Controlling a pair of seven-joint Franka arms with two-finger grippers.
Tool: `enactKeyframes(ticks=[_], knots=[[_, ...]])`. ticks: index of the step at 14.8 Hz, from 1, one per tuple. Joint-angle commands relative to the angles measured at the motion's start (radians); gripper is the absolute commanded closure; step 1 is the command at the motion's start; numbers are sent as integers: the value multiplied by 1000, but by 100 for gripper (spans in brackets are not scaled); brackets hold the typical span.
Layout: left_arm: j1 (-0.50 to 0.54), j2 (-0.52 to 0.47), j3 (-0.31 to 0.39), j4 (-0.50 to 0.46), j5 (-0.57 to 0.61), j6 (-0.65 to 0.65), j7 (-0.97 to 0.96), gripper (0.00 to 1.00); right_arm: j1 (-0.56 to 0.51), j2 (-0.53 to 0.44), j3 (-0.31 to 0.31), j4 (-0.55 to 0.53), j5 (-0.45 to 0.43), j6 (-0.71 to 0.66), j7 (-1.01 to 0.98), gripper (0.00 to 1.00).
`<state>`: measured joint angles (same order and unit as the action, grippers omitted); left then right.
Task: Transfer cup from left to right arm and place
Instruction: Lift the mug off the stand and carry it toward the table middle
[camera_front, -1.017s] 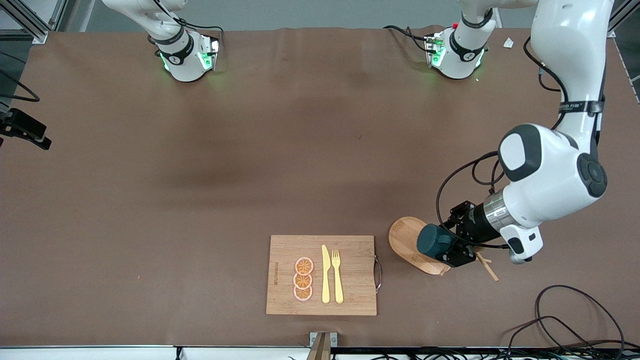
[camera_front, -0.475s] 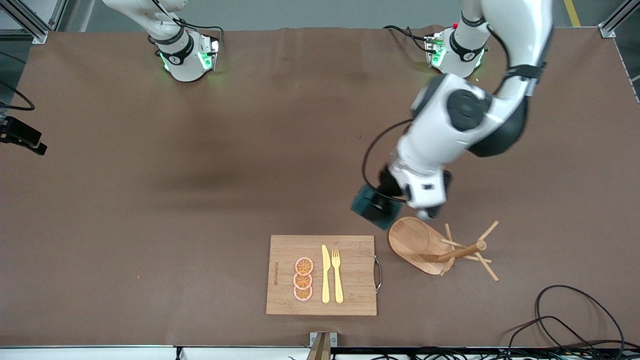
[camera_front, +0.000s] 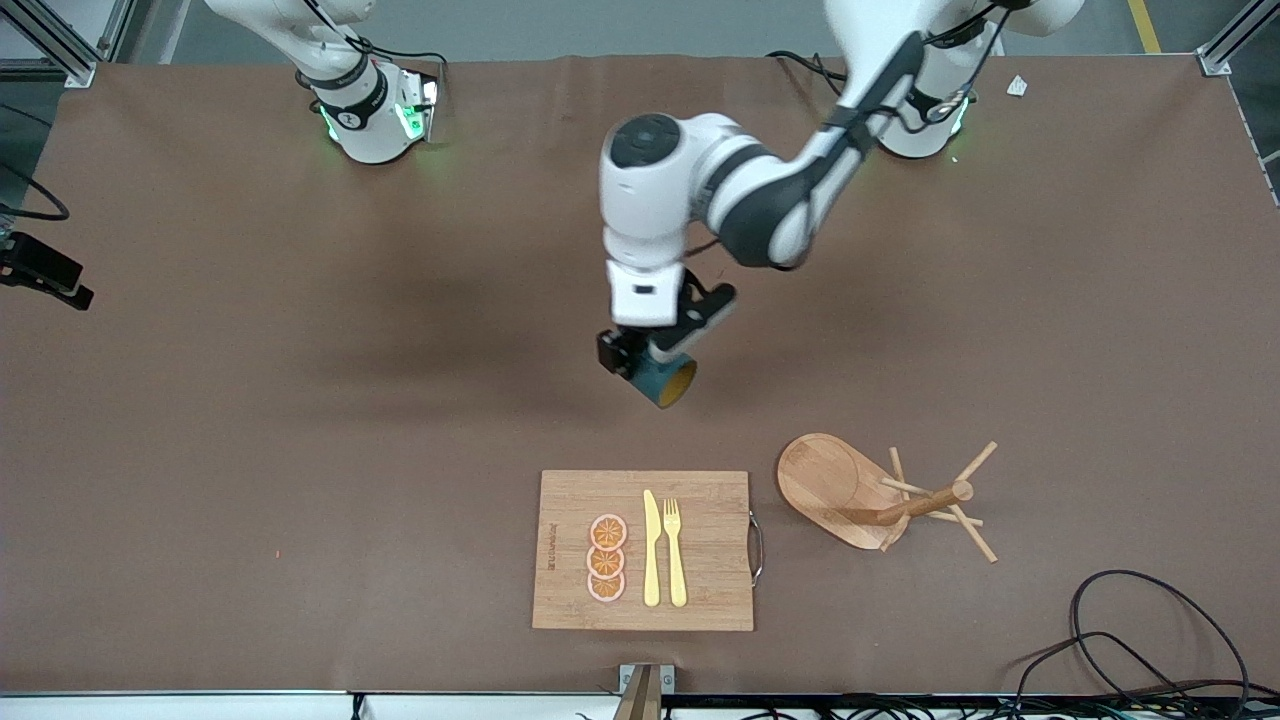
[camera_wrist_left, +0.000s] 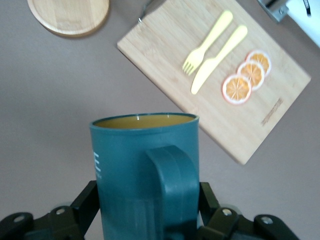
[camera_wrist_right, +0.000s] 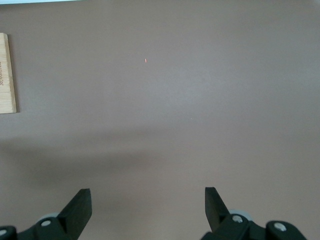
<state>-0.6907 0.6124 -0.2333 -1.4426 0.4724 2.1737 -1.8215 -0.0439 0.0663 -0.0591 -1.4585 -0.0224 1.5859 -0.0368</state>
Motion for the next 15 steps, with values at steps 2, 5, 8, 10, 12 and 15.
enactKeyframes(ticks=[2,5,8,10,12,15], knots=[[-101,96,14,16,234,6,-126,58,-16,6,13,15,-1,-3,5,0],[-193,179,17,13,444,6,-302,58,-17,6,13,15,4,-3,5,0],[-236,205,15,2,731,-2,-511,58,-22,6,13,15,7,-3,5,0],[-276,236,15,2,862,-8,-583,58,-24,6,13,15,7,-1,5,0],[-279,259,15,-1,973,-12,-613,58,-24,6,13,15,18,-1,3,0],[-280,315,17,-18,1249,-35,-621,58,-24,6,13,15,22,-3,3,0]])
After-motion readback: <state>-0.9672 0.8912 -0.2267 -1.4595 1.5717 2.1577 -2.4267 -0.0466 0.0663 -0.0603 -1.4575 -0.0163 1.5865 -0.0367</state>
